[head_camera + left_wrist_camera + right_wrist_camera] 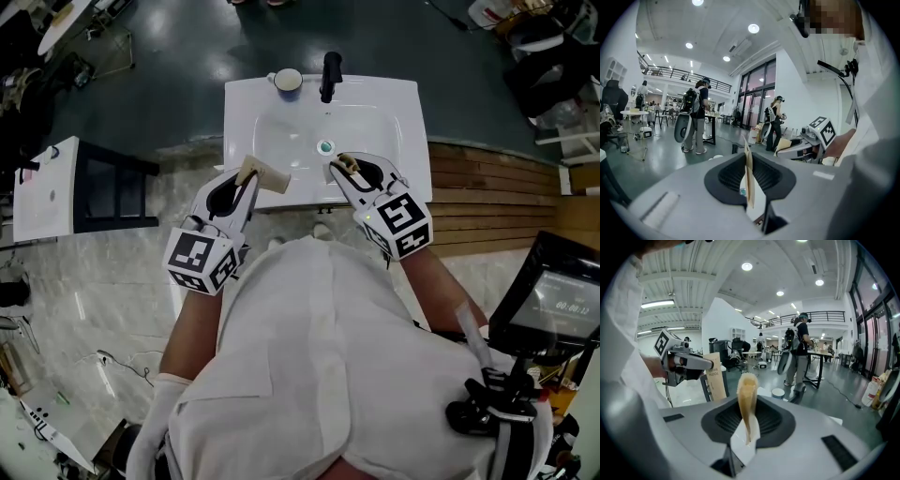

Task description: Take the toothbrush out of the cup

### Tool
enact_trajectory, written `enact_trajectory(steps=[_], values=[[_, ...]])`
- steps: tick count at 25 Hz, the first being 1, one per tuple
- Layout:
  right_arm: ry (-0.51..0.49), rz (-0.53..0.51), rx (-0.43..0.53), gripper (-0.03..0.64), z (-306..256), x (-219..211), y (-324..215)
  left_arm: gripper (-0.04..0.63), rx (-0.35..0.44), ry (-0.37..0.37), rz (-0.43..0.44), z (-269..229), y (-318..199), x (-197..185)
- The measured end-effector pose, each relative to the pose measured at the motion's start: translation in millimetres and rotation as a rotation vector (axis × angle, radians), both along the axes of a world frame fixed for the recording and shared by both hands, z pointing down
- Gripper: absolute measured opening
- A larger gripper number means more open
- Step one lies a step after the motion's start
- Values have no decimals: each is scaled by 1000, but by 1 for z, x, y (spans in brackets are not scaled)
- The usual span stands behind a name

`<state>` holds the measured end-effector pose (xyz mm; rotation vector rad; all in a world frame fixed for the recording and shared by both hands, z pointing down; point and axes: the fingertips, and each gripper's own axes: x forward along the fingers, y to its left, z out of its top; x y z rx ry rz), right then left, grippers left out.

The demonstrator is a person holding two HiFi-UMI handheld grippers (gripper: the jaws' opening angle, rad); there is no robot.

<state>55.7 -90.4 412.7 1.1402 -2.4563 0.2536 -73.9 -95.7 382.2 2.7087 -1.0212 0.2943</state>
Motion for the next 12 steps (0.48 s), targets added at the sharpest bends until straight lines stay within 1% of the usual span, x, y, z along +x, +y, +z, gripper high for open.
enact_trajectory(steps=[5, 12], values=[[14, 1, 2, 66, 1, -10, 13, 49, 6, 9, 3, 2, 14, -10], [23, 4, -4, 66, 4, -34, 14, 48, -1, 16, 3, 5, 16, -35]])
